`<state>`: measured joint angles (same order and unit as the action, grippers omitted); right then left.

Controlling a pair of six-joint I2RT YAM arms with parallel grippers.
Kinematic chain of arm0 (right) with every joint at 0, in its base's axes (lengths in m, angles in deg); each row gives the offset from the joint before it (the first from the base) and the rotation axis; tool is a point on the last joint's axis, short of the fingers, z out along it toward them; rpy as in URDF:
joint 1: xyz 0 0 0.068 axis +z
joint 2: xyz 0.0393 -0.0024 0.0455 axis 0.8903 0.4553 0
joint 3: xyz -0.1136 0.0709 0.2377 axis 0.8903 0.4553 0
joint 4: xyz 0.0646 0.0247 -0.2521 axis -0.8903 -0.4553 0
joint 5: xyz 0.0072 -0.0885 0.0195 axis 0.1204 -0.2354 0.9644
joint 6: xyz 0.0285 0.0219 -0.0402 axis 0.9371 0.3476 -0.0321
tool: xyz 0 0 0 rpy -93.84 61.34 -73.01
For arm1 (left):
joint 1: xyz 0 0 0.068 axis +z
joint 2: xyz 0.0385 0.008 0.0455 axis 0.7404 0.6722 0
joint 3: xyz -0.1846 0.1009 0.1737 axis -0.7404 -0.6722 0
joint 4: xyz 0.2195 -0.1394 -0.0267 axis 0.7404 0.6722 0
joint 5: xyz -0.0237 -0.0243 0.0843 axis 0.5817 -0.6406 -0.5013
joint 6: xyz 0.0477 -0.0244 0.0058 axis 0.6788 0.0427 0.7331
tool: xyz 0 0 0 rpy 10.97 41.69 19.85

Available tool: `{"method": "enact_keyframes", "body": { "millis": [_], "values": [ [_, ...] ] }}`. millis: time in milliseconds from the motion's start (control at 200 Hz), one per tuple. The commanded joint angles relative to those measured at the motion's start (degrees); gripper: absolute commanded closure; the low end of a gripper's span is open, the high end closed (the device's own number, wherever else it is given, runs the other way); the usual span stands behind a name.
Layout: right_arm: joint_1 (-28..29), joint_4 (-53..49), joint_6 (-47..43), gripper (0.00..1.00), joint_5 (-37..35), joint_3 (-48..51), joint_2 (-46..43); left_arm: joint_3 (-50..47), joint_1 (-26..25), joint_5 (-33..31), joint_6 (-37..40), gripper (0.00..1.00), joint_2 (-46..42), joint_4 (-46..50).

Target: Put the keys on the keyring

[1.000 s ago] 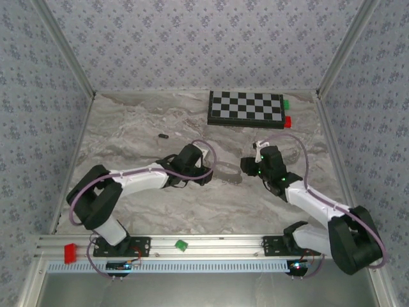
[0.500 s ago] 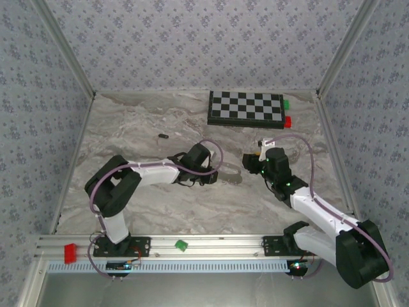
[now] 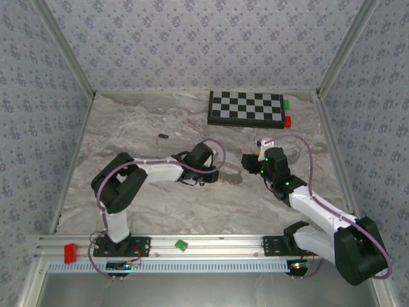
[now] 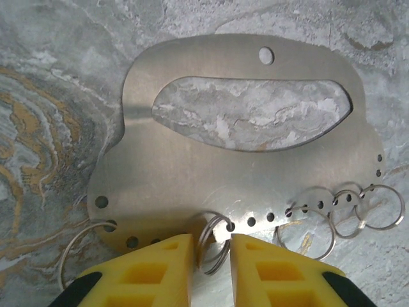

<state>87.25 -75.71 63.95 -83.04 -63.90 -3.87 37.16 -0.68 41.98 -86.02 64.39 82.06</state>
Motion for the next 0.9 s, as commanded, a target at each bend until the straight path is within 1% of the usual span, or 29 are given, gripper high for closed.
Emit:
{"method": "enact_keyframes", "body": {
  "millis": [0,80,145,220,250,465,565,620,685,780,895],
  "values": [
    [-0.28,1.37,0.58,0.56,0.55,0.29,0.22,1.71,-0.38,1.28,-0.64,0.79,0.72,-0.19],
    [-0.26,1.45,0.67,0.56,0.76,0.3,0.31,1.67,-0.41,1.09,-0.63,0.85,0.54,-0.2],
    [-0.17,1.5,0.65,0.56,0.81,0.29,0.31,1.68,-0.38,0.84,-0.64,0.86,0.37,-0.2],
    [-0.18,1.58,0.68,0.56,0.91,0.33,0.31,1.73,-0.35,0.65,-0.46,0.97,0.29,-0.11],
    [-0.2,1.54,0.63,0.56,0.98,0.29,0.31,1.72,-0.4,0.5,-0.35,1.0,0.28,0.0],
    [-0.15,1.64,0.58,0.56,1.11,0.38,0.18,2.08,-0.79,-1.2,0.75,1.0,-0.34,1.05],
    [-0.11,1.98,0.55,0.56,1.45,0.46,-0.04,2.37,-1.19,-3.81,2.89,1.0,-2.41,2.91],
    [-0.08,2.42,0.47,0.56,2.14,0.61,-0.04,2.74,-1.29,-6.29,4.33,1.0,-3.87,4.44],
    [-0.13,3.1,0.45,0.53,3.54,0.62,-0.13,2.88,-1.44,-8.88,6.59,1.0,-5.89,5.38],
    [-0.08,4.54,-0.06,0.45,7.92,0.98,-0.89,3.3,-1.65,-13.53,9.86,1.0,-8.69,6.68],
    [0.06,6.92,0.58,0.34,8.69,2.11,-2.59,4.37,-1.83,-17.98,14.08,1.0,-11.29,7.55]
  ]
}}
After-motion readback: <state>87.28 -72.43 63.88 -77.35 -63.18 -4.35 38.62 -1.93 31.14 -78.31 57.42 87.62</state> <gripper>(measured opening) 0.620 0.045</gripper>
